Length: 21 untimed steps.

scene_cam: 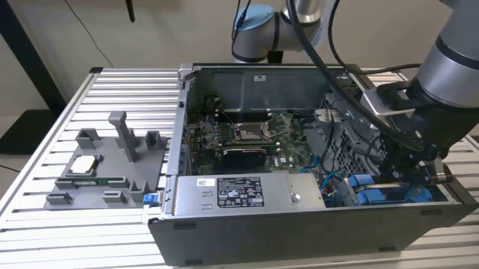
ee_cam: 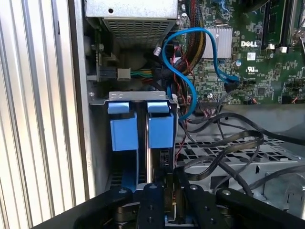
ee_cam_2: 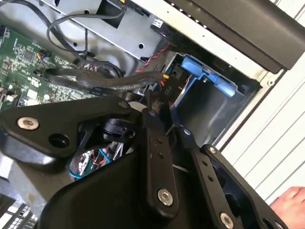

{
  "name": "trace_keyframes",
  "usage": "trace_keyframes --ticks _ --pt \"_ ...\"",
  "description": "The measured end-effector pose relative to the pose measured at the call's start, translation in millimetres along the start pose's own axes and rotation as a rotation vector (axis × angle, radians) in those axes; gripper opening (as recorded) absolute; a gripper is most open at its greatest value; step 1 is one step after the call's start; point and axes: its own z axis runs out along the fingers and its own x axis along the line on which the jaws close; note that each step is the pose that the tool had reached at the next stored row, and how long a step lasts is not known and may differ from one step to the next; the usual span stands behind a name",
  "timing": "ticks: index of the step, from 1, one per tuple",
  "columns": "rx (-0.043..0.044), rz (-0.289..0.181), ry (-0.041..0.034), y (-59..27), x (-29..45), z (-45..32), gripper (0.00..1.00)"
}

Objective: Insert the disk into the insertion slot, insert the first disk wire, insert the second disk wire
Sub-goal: 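Insert the second disk wire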

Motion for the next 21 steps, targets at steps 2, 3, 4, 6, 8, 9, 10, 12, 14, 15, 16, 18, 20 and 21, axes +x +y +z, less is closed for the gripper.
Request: trace_keyframes --ticks 2,3,4,6,8,9,10,12,14,15,16,18,20,21 --pt "-0.0004 0.000 0.0001 -1.1 -0.8 -8.3 0.24" --pt "-0.0005 0.000 0.0002 -1.6 -1.3 -12.7 0.24" --pt "-0.0005 0.000 -0.0001 -2.2 -1.7 -17.0 0.24" --pt "-0.0012 0.000 0.0004 -3.0 -2.3 -22.7 0.24" --pt "-0.0084 0.001 0.0016 -6.2 -2.3 -22.2 0.24" --pt "-0.0127 0.001 0.0019 -9.0 -2.4 -21.9 0.24" --pt "-0.0163 0.001 0.0024 -12.3 -2.5 -21.5 0.24" --pt "-0.0285 0.002 0.0039 -19.9 -2.6 -20.4 0.24" --pt "-0.0452 0.004 0.0070 -25.7 -2.7 -19.5 0.24" --pt "-0.0562 0.005 0.0089 -27.5 -2.8 -19.2 0.24" --pt "-0.0735 0.006 0.0098 -29.2 -2.8 -19.0 0.24" --pt "-0.1050 0.009 0.0108 -30.4 -2.8 -18.8 0.24" --pt "-0.1156 0.011 0.0039 -30.5 -2.7 -19.1 0.24" --pt "-0.1172 0.011 -0.0017 -30.6 -2.8 -20.2 0.24"
